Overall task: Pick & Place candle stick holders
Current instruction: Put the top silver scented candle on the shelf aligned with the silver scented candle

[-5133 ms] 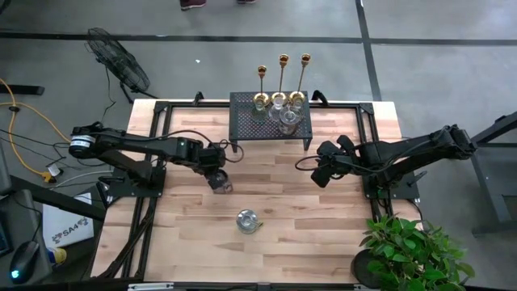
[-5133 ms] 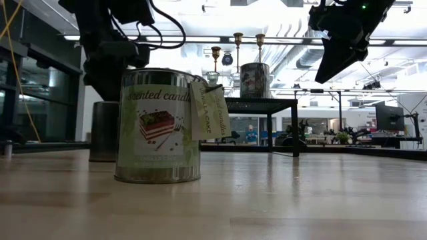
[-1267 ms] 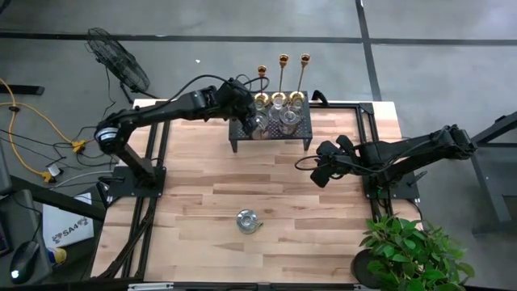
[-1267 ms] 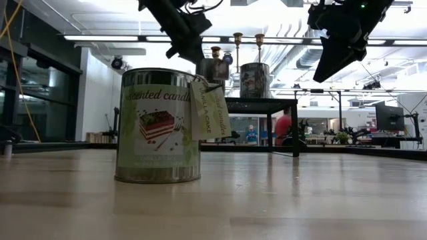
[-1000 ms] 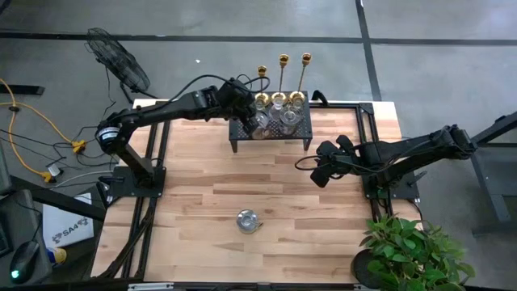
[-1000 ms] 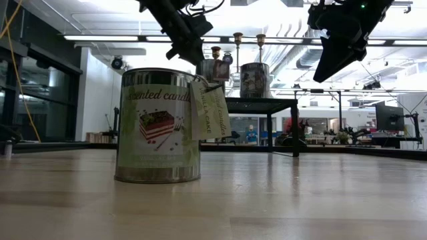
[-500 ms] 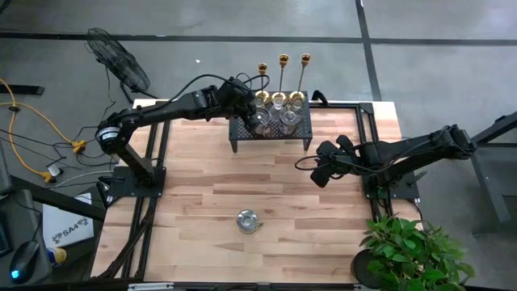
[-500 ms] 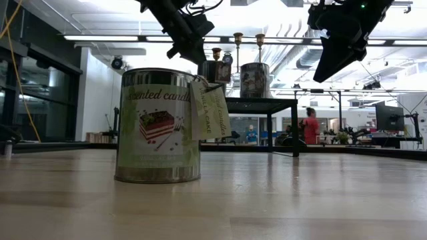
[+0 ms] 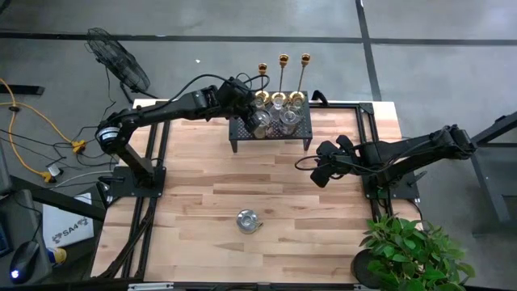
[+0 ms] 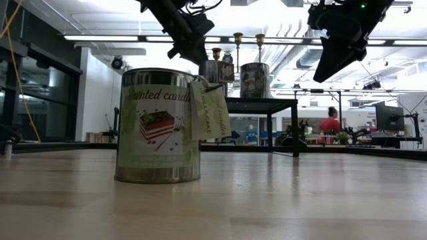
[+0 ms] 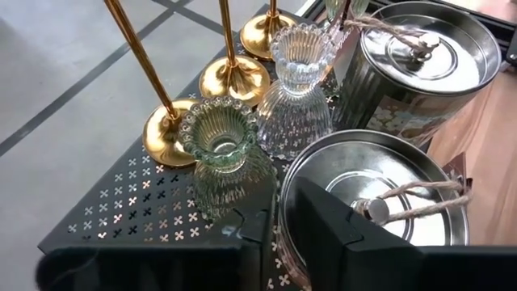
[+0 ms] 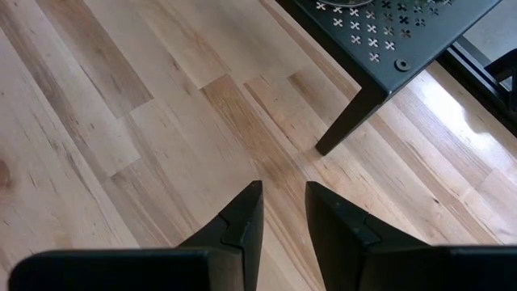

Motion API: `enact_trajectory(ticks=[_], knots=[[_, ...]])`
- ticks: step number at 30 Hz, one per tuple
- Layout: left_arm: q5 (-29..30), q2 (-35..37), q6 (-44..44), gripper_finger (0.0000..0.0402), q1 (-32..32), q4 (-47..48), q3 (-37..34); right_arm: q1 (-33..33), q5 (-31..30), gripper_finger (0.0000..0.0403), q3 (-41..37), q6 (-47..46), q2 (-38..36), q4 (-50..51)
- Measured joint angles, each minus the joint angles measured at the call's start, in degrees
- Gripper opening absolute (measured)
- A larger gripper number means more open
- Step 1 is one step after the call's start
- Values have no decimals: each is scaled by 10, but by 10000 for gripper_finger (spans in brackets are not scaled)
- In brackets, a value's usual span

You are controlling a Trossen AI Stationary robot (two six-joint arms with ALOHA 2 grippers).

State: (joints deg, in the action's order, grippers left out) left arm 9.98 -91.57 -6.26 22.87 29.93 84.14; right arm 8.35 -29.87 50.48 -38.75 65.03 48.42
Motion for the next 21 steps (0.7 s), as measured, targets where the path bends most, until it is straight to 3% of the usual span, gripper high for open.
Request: enact_trajectory(ticks=[7,21], knots=[[1,0,16,81,0,0,0,0,0,87,0,0,0,0],[-2,67,31,84,0,14,0,0,0,87,0,0,0,1]])
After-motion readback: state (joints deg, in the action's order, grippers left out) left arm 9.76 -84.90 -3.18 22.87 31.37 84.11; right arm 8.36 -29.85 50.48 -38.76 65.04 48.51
